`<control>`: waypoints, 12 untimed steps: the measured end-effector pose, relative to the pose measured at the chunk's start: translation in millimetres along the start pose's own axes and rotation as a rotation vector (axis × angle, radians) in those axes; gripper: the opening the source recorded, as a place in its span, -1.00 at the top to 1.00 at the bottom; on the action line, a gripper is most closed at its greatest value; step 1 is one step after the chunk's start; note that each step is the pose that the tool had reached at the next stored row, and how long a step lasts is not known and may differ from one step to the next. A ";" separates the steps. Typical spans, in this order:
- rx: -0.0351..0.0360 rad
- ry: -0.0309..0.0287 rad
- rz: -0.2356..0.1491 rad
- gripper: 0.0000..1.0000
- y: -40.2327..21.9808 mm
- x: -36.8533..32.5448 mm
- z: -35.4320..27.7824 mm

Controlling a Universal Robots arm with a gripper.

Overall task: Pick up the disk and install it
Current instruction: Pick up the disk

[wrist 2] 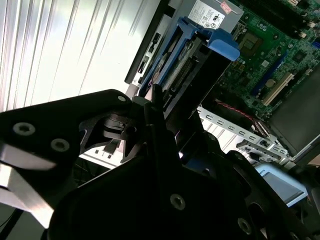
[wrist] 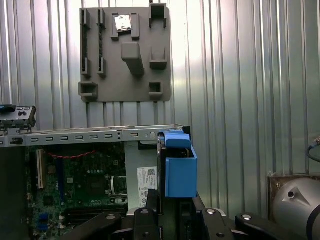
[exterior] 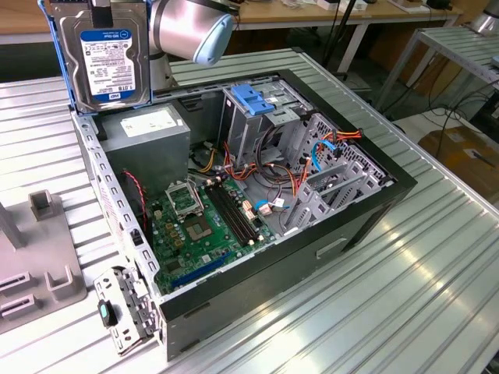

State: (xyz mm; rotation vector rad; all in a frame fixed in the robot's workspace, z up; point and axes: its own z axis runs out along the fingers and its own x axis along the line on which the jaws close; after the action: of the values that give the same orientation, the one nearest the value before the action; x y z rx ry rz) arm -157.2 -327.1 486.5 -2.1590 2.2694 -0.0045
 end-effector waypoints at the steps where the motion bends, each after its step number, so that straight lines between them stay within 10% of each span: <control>1: 0.0000 0.0000 0.000 0.30 -0.2 0.0 0.0; 12: 0.0000 0.0000 0.000 0.30 -18.3 -0.9 0.2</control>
State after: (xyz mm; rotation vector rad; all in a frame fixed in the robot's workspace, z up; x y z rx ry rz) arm -138.9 -327.1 486.5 -2.1589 2.2694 -0.0045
